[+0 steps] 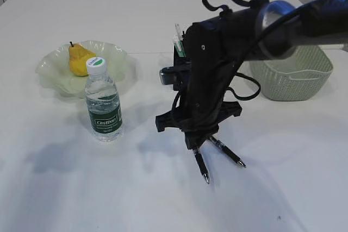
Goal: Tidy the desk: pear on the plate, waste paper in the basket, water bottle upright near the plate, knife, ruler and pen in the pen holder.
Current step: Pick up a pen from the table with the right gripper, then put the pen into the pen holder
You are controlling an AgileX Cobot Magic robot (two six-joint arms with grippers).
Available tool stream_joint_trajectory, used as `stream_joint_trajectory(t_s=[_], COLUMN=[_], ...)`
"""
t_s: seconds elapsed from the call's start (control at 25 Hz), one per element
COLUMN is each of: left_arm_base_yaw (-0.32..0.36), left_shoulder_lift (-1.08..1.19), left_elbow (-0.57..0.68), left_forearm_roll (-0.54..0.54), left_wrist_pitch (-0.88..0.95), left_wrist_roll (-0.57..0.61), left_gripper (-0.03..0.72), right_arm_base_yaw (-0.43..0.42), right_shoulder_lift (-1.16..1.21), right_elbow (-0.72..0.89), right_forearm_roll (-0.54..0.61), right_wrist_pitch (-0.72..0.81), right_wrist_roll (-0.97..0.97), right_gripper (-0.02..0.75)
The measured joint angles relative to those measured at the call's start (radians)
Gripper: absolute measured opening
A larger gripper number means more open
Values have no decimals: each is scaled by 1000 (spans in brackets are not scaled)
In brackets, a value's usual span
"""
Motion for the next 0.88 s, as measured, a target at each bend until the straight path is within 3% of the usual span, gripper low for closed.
stream_joint_trajectory(t_s=[0.16, 0.56, 0.88], left_arm_base_yaw=[0, 0, 0], left_shoulder_lift=[0, 0, 0], left_elbow=[0, 0, 0], left_forearm_roll=[2, 2, 2], left_wrist_pitch=[0, 0, 0], left_wrist_roll=[0, 0, 0], left_gripper=[467, 467, 467], right_arm_base_yaw=[0, -6, -77], right_shoulder_lift=[-78, -227, -231], right_elbow=[0, 0, 0], right_forearm_roll=[-54, -386, -429], right_wrist_pitch=[-27, -183, -382], right_wrist_roll=[-9, 63, 78], right_gripper=[75, 75, 75])
